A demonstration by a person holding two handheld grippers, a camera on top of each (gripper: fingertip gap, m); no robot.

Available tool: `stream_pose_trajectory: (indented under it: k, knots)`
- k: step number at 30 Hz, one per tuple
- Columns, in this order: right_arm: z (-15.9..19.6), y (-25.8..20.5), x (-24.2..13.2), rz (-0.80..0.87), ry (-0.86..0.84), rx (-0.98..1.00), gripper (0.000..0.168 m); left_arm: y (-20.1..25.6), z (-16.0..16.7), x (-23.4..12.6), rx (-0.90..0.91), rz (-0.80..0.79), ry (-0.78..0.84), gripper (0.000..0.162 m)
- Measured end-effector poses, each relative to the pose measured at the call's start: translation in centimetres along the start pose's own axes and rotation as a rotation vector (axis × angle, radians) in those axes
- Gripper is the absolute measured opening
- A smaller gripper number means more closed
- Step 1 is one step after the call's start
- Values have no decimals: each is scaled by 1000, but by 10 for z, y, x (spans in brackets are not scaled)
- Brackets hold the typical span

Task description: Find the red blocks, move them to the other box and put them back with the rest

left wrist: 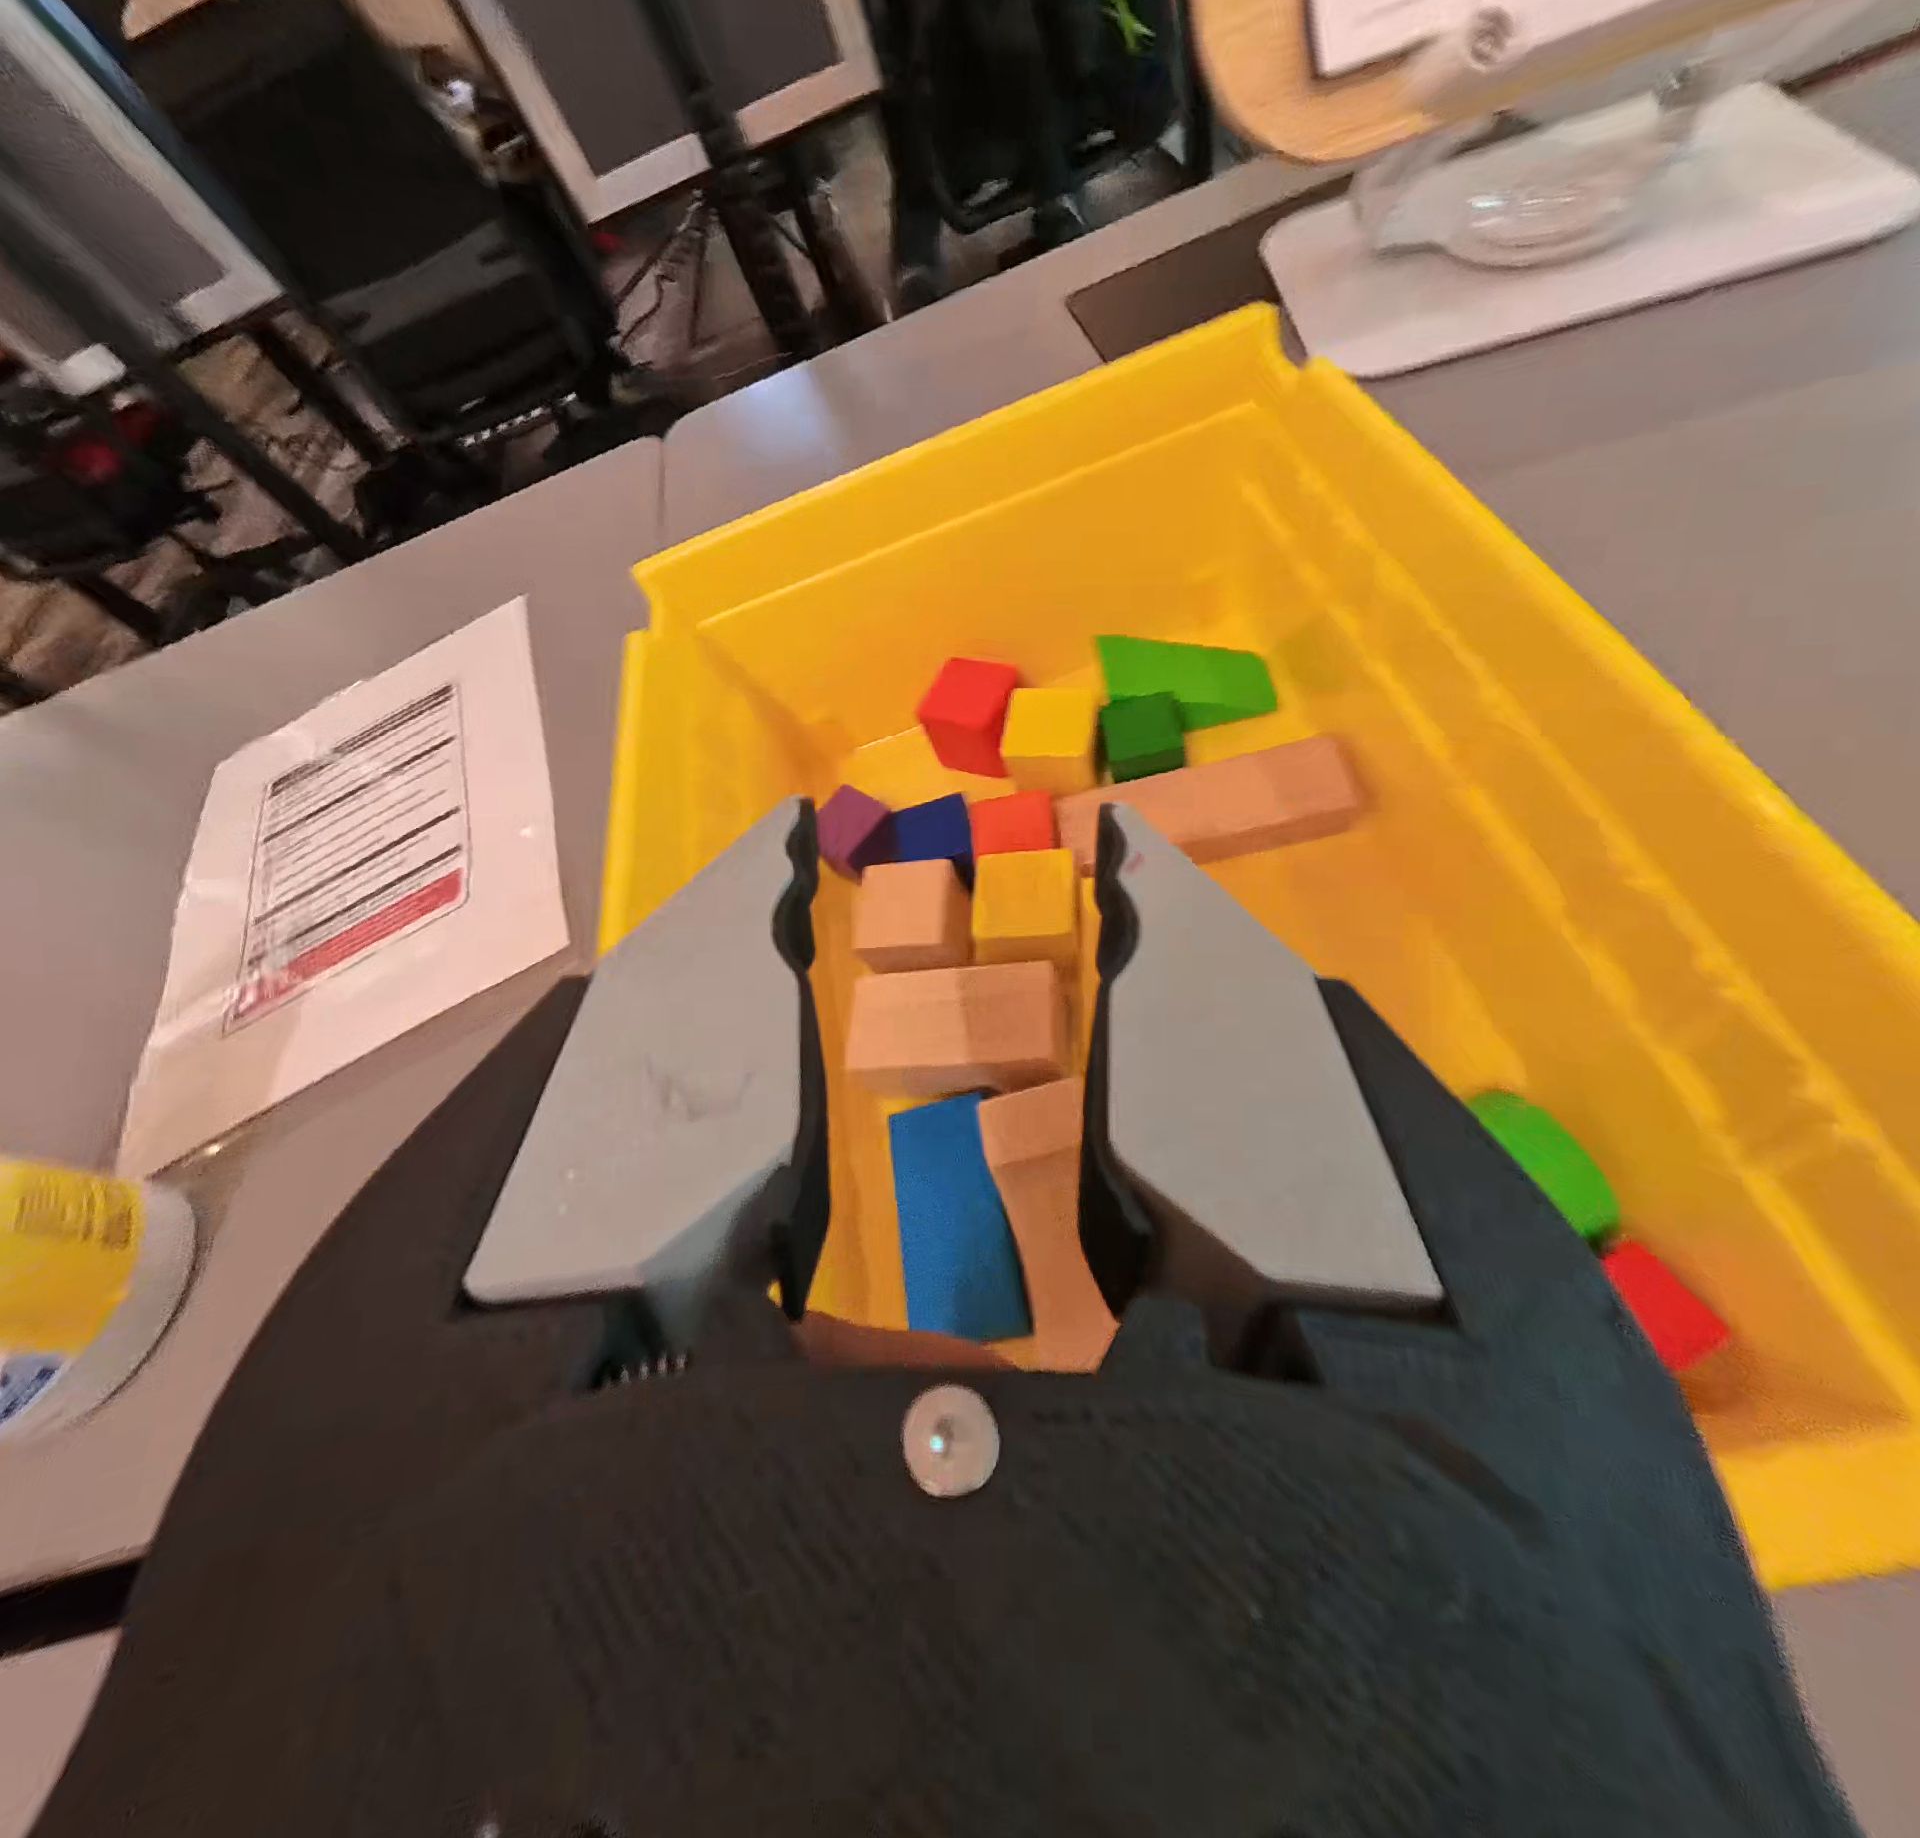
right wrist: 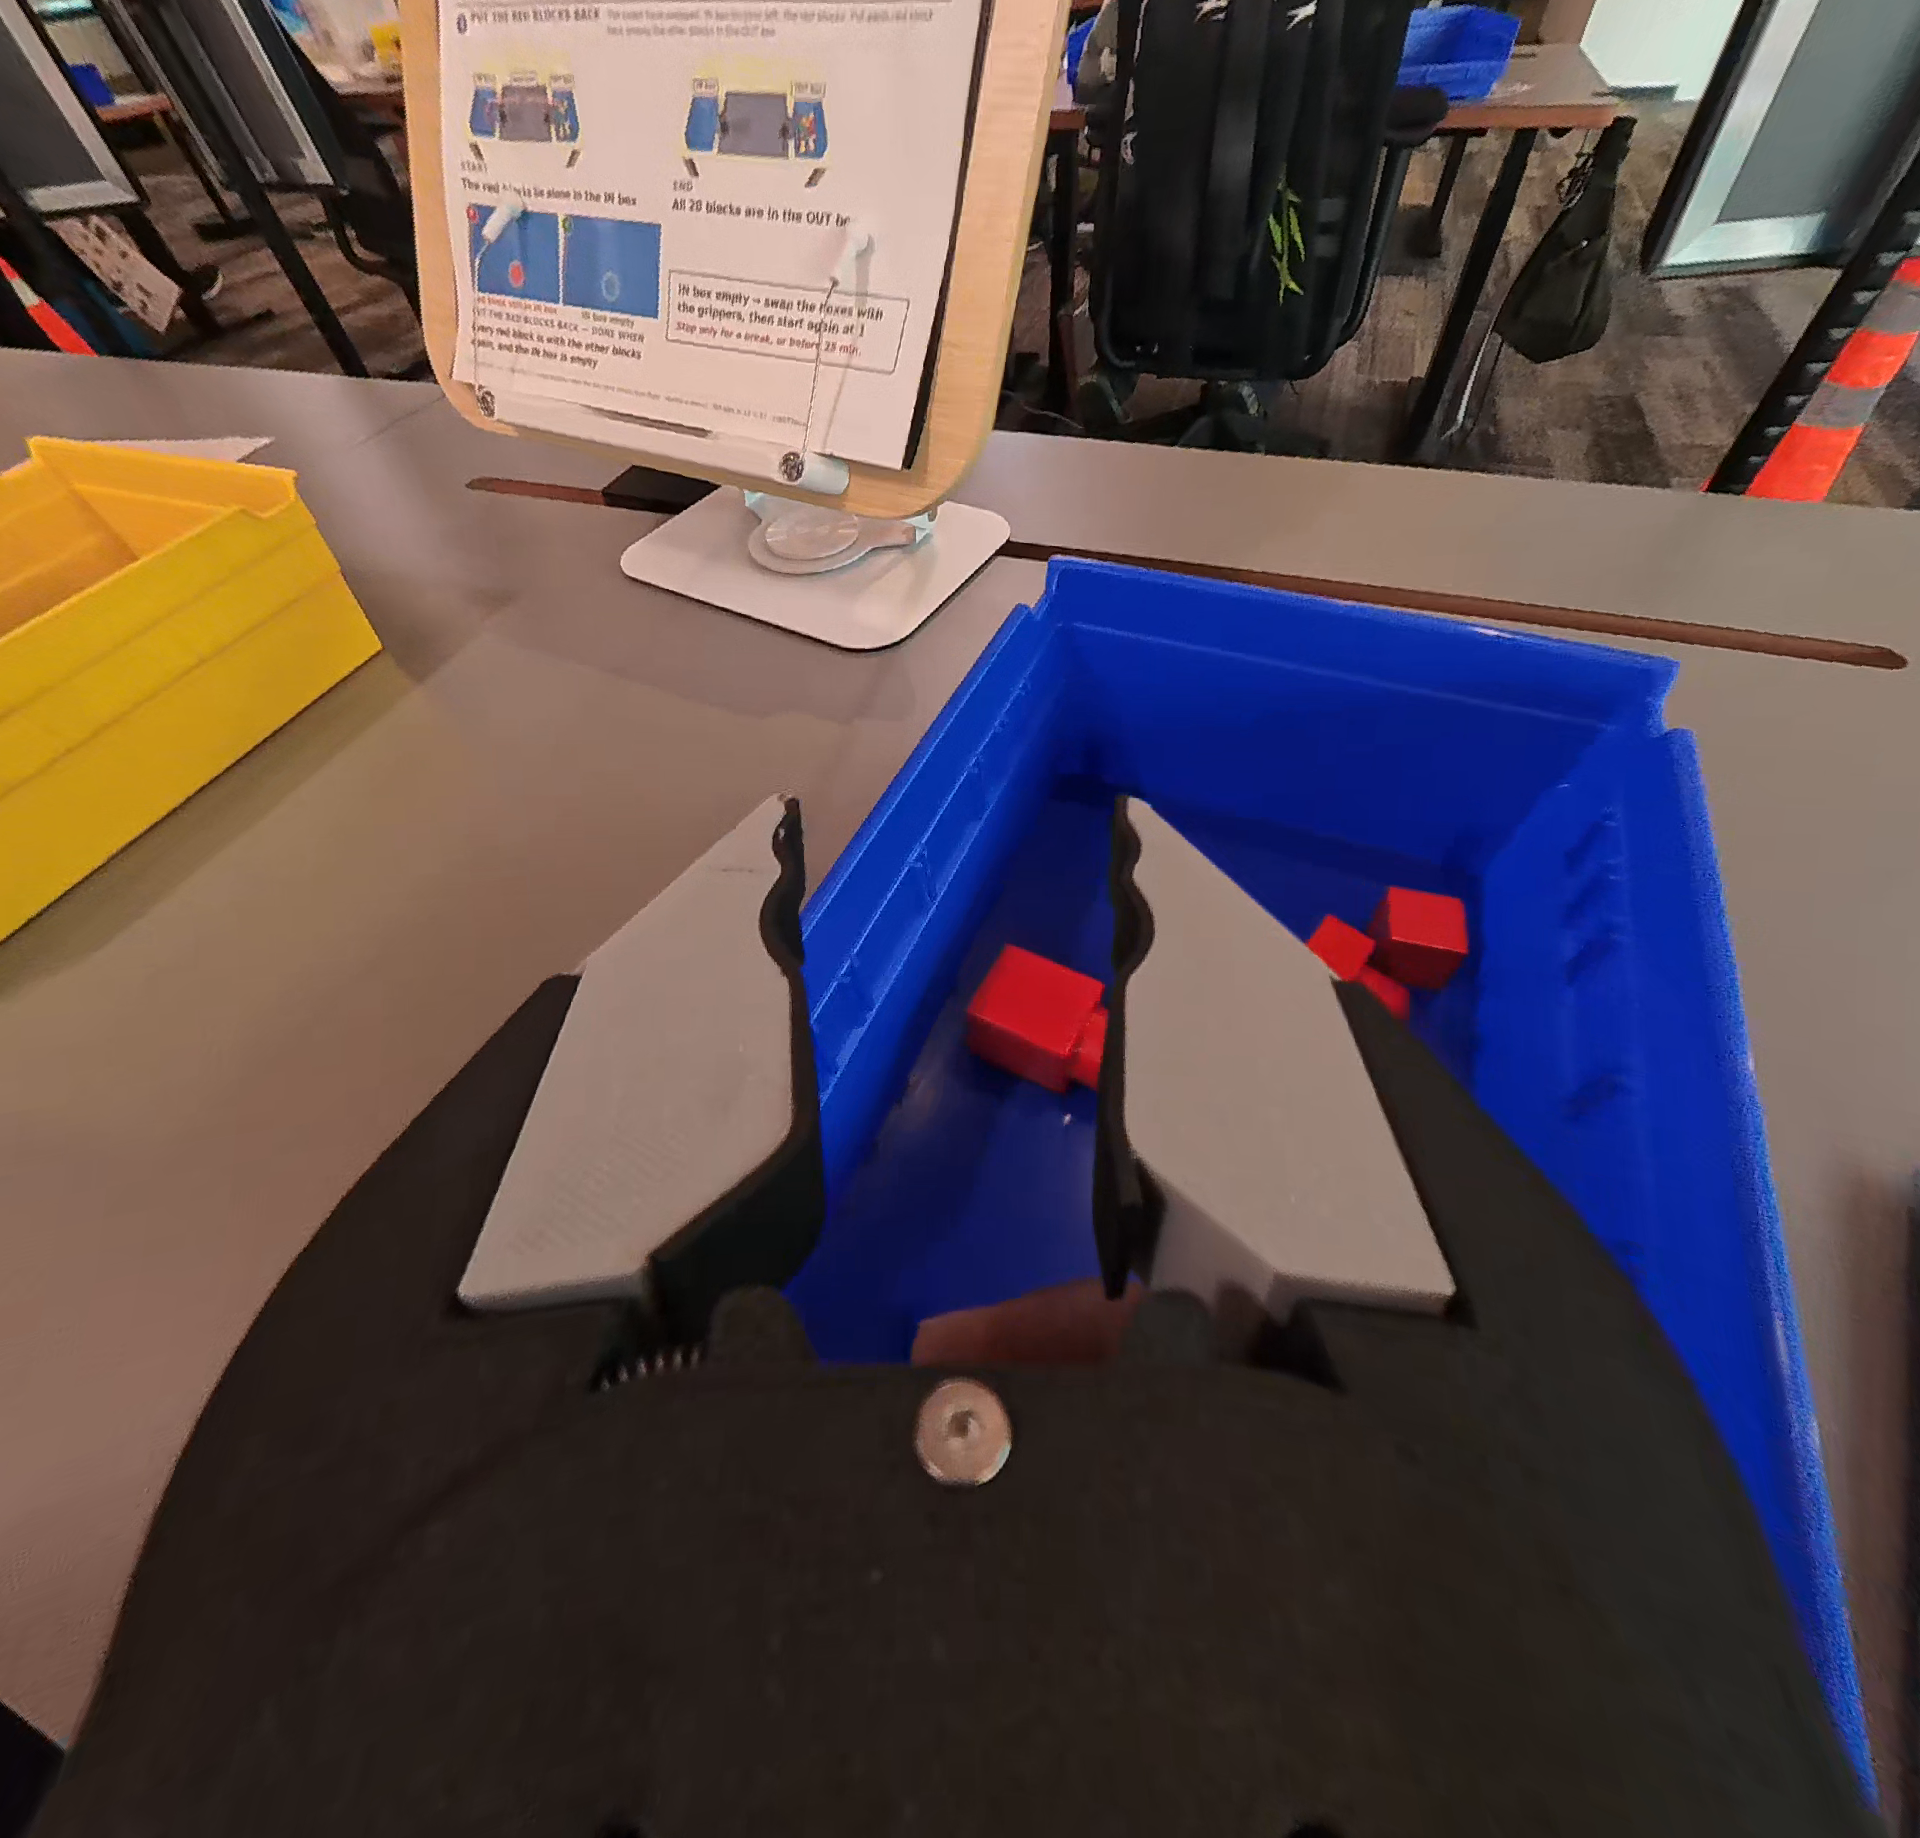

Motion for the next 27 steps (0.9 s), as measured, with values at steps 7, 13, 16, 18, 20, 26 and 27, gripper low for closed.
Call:
stream_pose_trajectory:
  k: [7,13,16,18,20,26,27]
  knots:
    - [4,3,3,-2,-1,12,57,-18,-22,-4,-12,58,23,47]
    - [6,13,-4,10,33,80,56,-4,-47,62,93,189,-263,52]
    - [6,14,-6,19,30,77,55,-1,-40,89,110,176,-400,53]
    - [8,14,-5,22,15,64,55,4,-39,93,105,183,-382,53]
    - [9,13,-4,25,4,59,56,14,-36,90,98,233,-356,53]
    - [11,5,11,-43,-1,78,55,25,-14,55,248,371,-364,51]
    - [12,4,14,-54,-5,83,55,29,-11,47,278,432,-360,50]
Point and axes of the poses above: each gripper's, where its closed fingertips meet, x out along the fingers, z out of its underside, y = z × x across the jaws, the point moved 7 cm from there along -x, back along the fingers, and after that the axes turned 15 degrees about -x, right-handed, at the moved point
